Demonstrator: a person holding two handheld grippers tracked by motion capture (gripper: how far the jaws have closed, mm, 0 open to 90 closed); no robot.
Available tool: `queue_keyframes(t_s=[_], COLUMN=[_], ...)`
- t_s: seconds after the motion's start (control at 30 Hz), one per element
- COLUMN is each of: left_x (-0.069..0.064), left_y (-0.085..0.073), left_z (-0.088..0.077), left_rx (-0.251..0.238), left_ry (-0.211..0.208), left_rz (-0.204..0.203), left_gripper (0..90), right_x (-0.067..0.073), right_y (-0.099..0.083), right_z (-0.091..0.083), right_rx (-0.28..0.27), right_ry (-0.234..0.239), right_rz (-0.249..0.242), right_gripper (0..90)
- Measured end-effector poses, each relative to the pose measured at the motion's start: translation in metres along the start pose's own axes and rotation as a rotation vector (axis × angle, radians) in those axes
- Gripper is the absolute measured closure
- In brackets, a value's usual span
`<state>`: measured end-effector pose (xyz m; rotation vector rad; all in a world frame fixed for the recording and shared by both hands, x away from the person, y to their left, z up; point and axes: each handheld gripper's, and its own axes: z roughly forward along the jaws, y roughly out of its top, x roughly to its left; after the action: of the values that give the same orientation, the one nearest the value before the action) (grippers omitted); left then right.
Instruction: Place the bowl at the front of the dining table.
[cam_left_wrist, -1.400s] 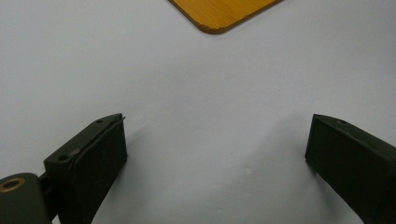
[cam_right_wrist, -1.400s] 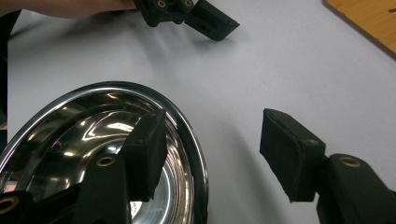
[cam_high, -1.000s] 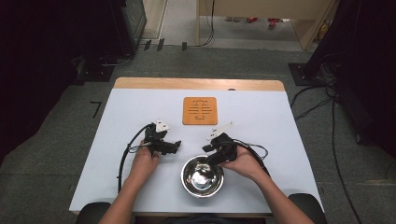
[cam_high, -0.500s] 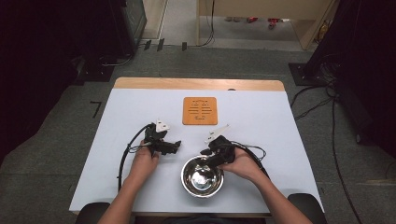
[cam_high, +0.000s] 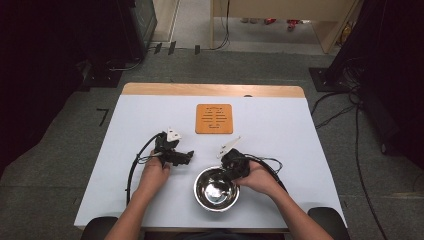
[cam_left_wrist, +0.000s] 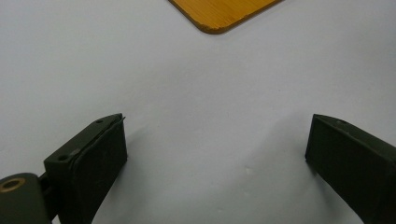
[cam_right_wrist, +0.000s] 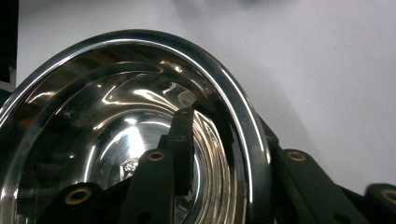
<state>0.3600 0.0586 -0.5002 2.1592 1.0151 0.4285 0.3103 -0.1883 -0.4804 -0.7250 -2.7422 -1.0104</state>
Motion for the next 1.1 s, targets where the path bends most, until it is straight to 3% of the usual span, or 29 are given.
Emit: queue_keyframes(t_s=[0.27,0.37,0.7,1.1], left_x=[0.0,0.0,0.0,0.0], left_y=[0.0,0.0,0.0,0.0], left_z=[0.0,0.0,0.0,0.0], left_rx=[0.001,0.0,0.001,0.001], left_ry=[0.0,0.0,0.0,0.001], left_rz=[0.002,0.0,0.001,0.002], left_gripper=[5.2,5.2,5.2,5.2], right_x=[-0.002,-0.007,-0.005,-0.006], right_y=[0.0,0.001,0.004,0.004], right_z=[0.0,-0.003,-0.013,-0.014], right_rx=[0.014,0.035,0.052,0.062], right_ry=[0.021,0.045,0.055,0.063], right_rz=[0.04,0.088,0.058,0.078], right_gripper=[72.0,75.7,86.2,86.7])
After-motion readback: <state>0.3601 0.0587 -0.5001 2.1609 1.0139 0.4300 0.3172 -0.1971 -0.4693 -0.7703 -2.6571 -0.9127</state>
